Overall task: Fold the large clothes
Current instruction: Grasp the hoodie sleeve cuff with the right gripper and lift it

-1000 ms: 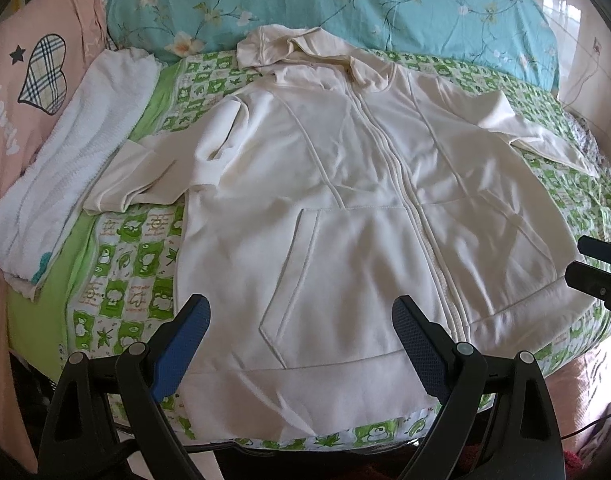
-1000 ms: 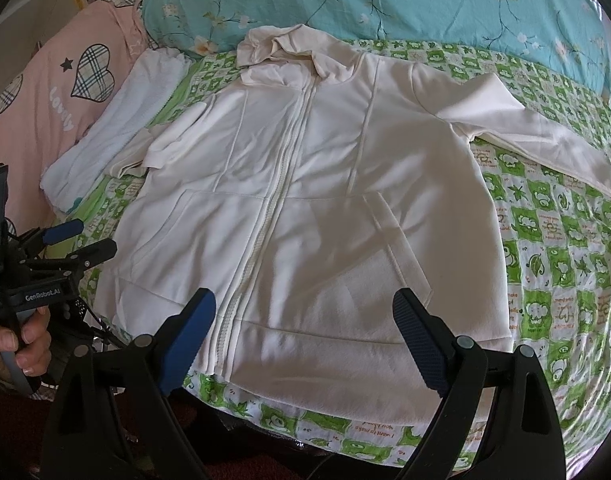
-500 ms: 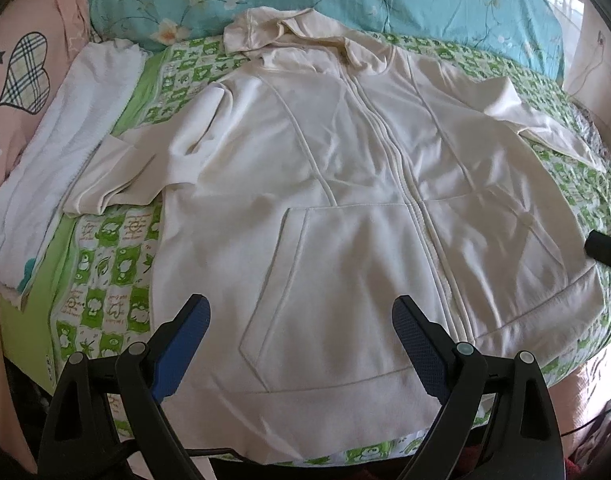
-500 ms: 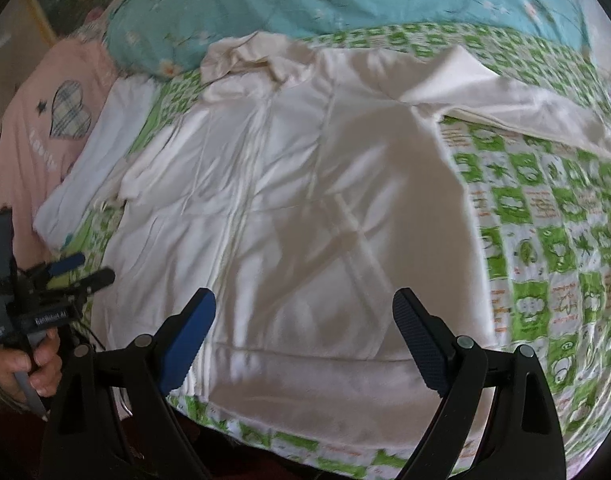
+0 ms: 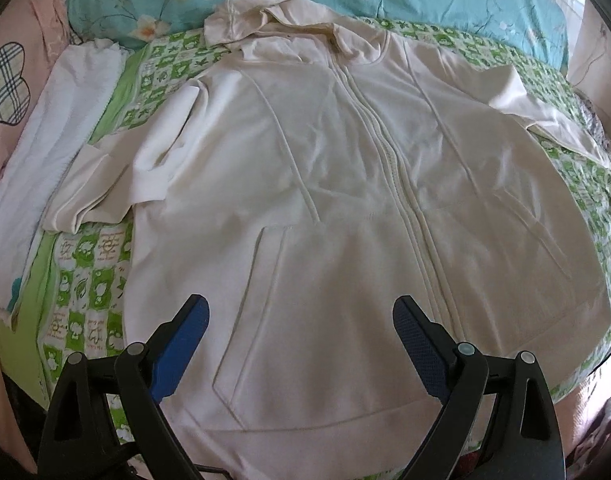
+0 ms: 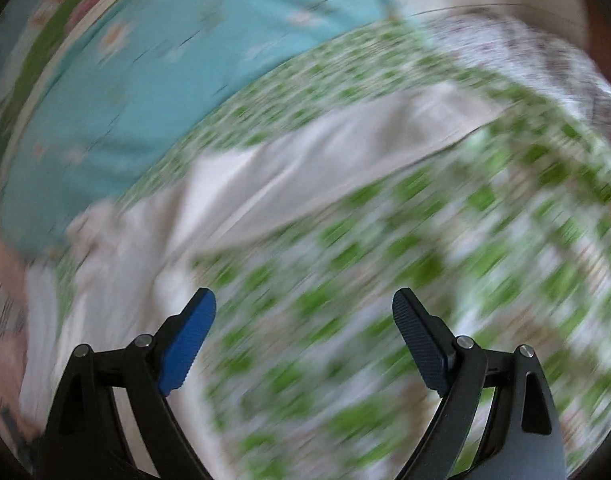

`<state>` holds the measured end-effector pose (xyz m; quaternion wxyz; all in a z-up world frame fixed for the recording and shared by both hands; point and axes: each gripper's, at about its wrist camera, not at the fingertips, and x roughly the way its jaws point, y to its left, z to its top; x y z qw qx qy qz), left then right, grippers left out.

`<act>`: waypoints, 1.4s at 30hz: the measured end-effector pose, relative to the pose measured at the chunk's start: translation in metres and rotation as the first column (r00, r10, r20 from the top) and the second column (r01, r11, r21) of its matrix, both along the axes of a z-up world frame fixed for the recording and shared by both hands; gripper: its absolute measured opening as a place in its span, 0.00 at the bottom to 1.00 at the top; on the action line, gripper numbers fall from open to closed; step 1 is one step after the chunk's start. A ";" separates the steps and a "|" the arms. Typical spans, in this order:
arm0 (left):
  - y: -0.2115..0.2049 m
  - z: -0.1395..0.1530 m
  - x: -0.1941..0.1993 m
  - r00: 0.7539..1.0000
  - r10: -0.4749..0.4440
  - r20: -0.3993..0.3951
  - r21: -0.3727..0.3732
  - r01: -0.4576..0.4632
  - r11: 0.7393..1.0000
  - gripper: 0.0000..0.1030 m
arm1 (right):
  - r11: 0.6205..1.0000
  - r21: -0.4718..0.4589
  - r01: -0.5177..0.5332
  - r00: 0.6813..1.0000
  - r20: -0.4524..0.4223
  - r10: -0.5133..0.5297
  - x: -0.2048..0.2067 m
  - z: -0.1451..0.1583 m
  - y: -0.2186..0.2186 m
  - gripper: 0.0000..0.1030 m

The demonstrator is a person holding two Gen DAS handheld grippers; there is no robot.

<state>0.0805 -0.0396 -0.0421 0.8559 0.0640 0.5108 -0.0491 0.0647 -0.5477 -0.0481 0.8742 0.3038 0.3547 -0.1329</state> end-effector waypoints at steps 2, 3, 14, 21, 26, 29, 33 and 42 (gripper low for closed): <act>-0.004 -0.002 0.006 1.000 0.000 -0.008 0.004 0.000 1.000 0.91 | 0.997 0.010 0.079 0.996 0.028 -0.080 0.005 0.000 -0.041 0.86; -0.005 -0.003 0.008 1.000 0.000 -0.010 0.004 0.000 1.000 0.91 | 0.992 0.014 0.125 0.992 0.029 -0.125 0.010 0.000 -0.061 0.82; -0.017 -0.020 0.037 0.999 -0.002 -0.052 0.014 0.003 1.000 0.91 | 0.950 0.050 0.308 0.951 -0.015 -0.308 0.051 -0.026 -0.180 0.27; -0.020 -0.025 0.041 0.998 -0.012 -0.056 -0.013 0.012 1.000 0.91 | 0.978 -0.008 0.211 0.975 0.076 -0.209 0.061 0.002 -0.145 0.06; -0.019 -0.024 0.039 0.999 -0.016 -0.042 -0.031 0.015 0.999 0.91 | 1.000 0.015 -0.011 0.986 0.164 0.009 0.080 0.028 -0.066 0.06; -0.012 -0.022 0.036 1.000 -0.009 -0.030 -0.054 0.008 0.999 0.91 | 0.983 0.048 -0.176 0.962 0.220 0.162 0.100 0.038 0.001 0.06; 0.003 -0.019 0.033 1.000 0.011 -0.024 -0.098 -0.013 0.995 0.91 | 0.913 0.145 -0.381 0.900 0.284 0.330 0.132 0.036 0.093 0.06; 0.040 -0.019 0.030 1.000 0.024 -0.004 -0.218 -0.024 0.976 0.91 | 0.678 0.278 -0.681 0.732 0.285 0.619 0.197 -0.002 0.289 0.06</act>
